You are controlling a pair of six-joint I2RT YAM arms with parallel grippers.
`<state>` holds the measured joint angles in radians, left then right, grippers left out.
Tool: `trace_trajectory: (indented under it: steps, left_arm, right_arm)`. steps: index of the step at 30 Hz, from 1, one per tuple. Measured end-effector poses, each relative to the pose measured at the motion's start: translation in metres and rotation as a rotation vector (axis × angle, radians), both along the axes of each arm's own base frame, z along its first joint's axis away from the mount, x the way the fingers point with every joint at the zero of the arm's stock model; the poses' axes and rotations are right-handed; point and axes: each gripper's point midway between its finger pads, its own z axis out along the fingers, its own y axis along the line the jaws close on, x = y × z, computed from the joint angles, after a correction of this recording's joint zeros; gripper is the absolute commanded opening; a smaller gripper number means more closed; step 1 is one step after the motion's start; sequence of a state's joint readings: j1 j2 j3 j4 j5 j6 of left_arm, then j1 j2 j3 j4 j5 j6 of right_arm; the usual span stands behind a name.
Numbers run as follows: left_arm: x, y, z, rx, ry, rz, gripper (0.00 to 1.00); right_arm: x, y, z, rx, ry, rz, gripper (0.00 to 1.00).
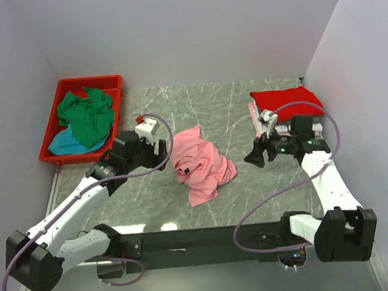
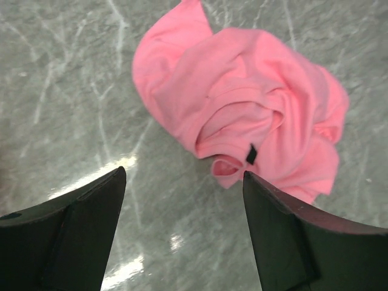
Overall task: Fold and stack the t-shirts
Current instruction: Move the tshirt to the center of the board, then flatten the tshirt out
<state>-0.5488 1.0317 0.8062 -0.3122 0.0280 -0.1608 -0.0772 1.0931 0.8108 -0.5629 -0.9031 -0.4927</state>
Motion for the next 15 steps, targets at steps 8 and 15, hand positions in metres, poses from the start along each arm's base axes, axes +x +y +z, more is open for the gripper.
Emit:
trace_trajectory:
  steps: [8, 15]
  left_arm:
    - [0.016, -0.012, -0.025, -0.146, 0.18, 0.1, 0.77]
    - [0.046, -0.015, -0.06, -0.392, 0.41, 0.371, 0.63]
  right_arm:
    - [-0.007, 0.03, -0.029, -0.066, 0.102, 0.13, 0.82]
    - [-0.006, 0.027, -0.03, -0.089, 0.099, 0.118, 0.82]
